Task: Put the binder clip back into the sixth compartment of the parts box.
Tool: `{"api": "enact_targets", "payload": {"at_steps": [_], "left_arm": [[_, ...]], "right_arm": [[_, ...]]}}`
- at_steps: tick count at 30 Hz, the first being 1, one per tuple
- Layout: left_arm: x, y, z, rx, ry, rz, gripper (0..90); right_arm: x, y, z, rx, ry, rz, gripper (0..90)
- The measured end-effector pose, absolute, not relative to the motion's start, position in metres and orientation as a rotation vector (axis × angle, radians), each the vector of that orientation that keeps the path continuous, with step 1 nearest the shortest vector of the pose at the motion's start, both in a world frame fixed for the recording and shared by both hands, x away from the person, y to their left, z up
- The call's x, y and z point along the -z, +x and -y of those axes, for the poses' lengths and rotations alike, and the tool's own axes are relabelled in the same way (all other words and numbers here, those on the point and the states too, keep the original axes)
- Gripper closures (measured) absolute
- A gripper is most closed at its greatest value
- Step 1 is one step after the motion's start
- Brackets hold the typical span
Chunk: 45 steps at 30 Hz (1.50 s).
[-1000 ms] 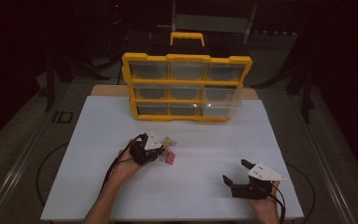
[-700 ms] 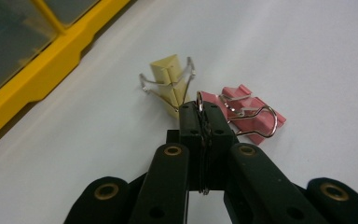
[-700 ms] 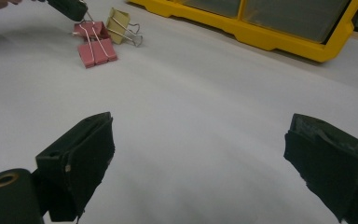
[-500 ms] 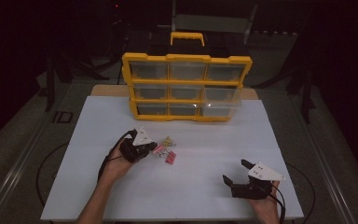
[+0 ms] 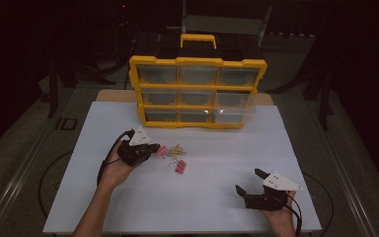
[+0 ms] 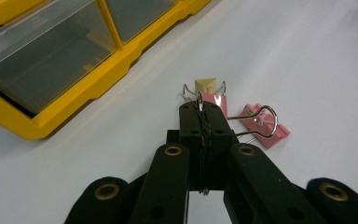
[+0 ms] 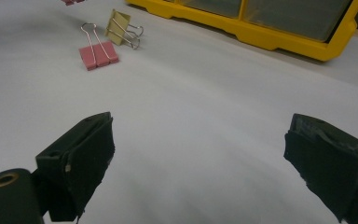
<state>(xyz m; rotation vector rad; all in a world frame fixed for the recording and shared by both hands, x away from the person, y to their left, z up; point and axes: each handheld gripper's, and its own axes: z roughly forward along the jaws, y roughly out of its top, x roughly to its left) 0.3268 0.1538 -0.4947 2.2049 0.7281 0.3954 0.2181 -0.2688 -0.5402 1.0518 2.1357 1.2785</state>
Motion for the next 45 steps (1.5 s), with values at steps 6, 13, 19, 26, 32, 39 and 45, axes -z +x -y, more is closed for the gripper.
{"api": "enact_targets", "payload": {"at_steps": [6,13,19,26,32,39,45], "left_arm": [[0.484,0.330,-0.154,-0.368,2.194,-0.746,89.9],[0.473,0.335,-0.154,-0.333,2.174,-0.763,89.9],[0.466,0.339,-0.153,-0.300,2.161,-0.776,89.9],[0.458,0.344,-0.151,-0.266,2.139,-0.791,89.9],[0.449,0.348,-0.147,-0.256,2.122,-0.786,89.8],[0.435,0.354,-0.143,-0.250,2.101,-0.781,89.8],[0.425,0.359,-0.139,-0.249,2.096,-0.774,89.9]], "right_arm": [[0.540,0.219,0.271,-1.315,1.060,-2.116,7.7],[0.539,0.219,0.271,-1.333,1.055,-2.111,7.7],[0.538,0.219,0.272,-1.351,1.055,-2.103,7.7],[0.539,0.221,0.273,-1.334,1.050,-2.099,7.7],[0.537,0.222,0.273,-1.339,1.022,-2.085,7.7],[0.533,0.224,0.274,-1.350,1.001,-2.078,7.4],[0.534,0.223,0.275,-1.325,0.983,-2.100,7.5]]}}
